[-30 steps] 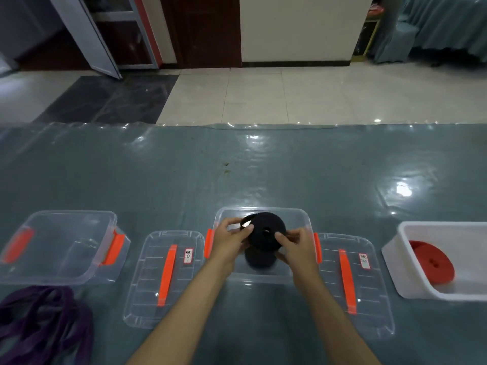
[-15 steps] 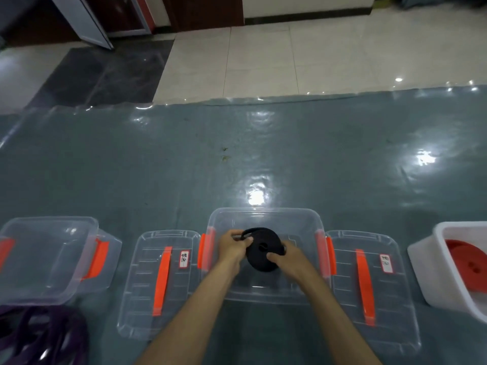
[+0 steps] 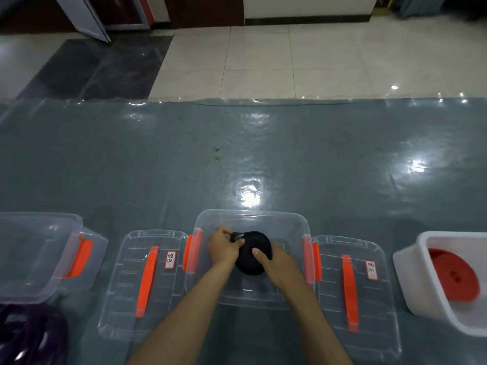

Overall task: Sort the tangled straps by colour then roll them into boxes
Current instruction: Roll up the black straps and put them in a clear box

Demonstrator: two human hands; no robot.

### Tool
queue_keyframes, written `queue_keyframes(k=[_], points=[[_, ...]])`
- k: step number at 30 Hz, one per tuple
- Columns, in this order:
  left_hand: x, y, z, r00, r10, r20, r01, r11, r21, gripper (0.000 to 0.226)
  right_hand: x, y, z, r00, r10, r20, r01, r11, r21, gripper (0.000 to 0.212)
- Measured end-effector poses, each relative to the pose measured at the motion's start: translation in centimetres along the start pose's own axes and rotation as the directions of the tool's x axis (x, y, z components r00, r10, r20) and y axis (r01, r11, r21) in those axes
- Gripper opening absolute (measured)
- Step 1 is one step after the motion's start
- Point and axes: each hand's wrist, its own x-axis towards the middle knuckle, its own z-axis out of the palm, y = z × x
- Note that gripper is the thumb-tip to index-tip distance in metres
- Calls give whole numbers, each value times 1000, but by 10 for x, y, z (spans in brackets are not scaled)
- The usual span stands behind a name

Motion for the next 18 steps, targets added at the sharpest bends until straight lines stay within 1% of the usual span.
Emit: queue_keyframes(k=[3,5,7,8,10,12,14,16,18], points=[[-13,7,-13,993,116,28,-119,976,184,31,-18,-8,-5,992,-94,-86,83,988,-132,50],[-27,12,-27,979,196,64,-206,936,287,25,-33,-14,-11,975,-197,-106,168,957,-237,44],[-44,17,-43,950,292,114,-313,885,344,17,-50,-20,-19,953,-284,-105,239,919,-313,43],[-54,19,-53,924,356,137,-381,844,377,15,-60,-23,-22,938,-330,-104,277,897,-346,43],[-76,20,-76,847,498,186,-521,711,472,17,-79,-29,-24,906,-411,-99,340,849,-404,38],[-99,15,-101,757,615,221,-632,603,486,18,-98,-35,-22,871,-479,-109,393,813,-429,33],[-122,5,-127,697,680,228,-678,522,518,16,-114,-40,-15,838,-532,-124,432,784,-446,29],[-139,-12,-149,655,728,202,-663,426,616,15,-128,-45,-6,798,-587,-135,465,743,-482,25],[-151,-30,-170,653,741,158,-611,392,688,18,-140,-50,7,768,-625,-138,484,709,-514,22]])
